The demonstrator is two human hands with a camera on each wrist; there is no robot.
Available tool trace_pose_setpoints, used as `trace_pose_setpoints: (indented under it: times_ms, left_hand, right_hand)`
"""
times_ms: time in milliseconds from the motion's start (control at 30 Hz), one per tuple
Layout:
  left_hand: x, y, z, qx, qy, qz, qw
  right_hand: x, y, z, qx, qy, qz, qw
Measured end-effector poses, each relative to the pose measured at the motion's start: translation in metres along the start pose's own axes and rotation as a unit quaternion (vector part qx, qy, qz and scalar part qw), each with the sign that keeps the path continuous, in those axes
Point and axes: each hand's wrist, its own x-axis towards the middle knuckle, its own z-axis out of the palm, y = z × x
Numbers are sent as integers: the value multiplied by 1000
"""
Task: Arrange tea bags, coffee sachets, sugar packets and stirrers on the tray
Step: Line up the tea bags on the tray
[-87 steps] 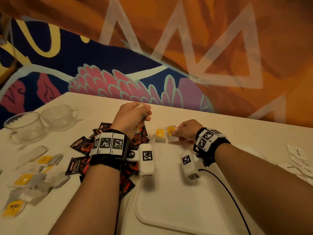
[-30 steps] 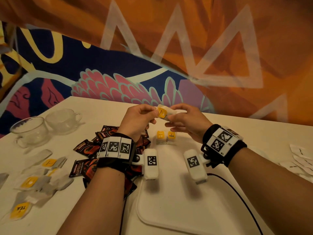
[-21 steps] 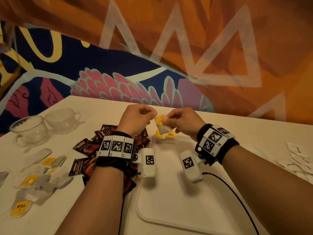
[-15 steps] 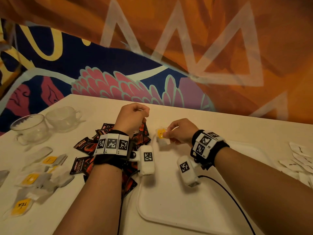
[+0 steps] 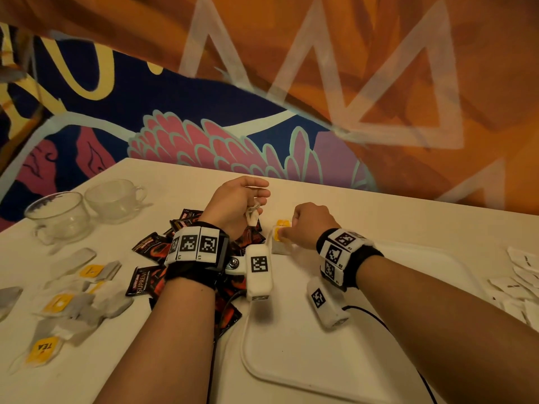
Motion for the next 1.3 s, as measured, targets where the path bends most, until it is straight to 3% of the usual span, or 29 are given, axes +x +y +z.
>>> trace_pose_setpoints:
  times_ms: [100,200,300,433,533,667,733,833,900,1033,1133,1300]
  left_hand:
    - [1,-1,3,-51,-1,15,999]
    - [2,-2,5,-107,-17,31,994]
    - [2,-2,7,-140,-36,40,989]
    - [0,-1,10,-180,-70,43,980]
    - [-2,2,9,-205,-60,25,977]
    - [-2,1,9,-23,-46,3,999]
    - [-2,-3,9,75,-72,19,994]
    - [-2,-8,9,147,-55,62,986]
    - [-4,-6,10,136,-66,68,986]
    - [-8,-1,16,161,-106,74,978]
    - [-8,-3,18,186,-82,82,976]
    - [-8,-2,17,90,-61,34,993]
  right_hand:
    - [-7,-4,-14,127,17,-40,991]
    - [-19,-15,-28,304,-53,-61,949]
    - [-24,-20,-34,368,-92,-61,923]
    - [-23,-20,-35,396,-32,-70,915]
    - [-21,-15,-42,381,3,-76,921]
    - [-20,-13,-55,274,14,-141,951]
    - [-19,-12,-59,278,17,-147,949]
    - [-16,-10,-63,318,33,-133,938]
    - [-15,-8,-65,341,34,-121,932]
    - [-16,-4,-64,292,24,-133,947]
    - [-17,-5,-65,288,23,-136,948]
    - [-21,-2,-63,354,2,-93,930]
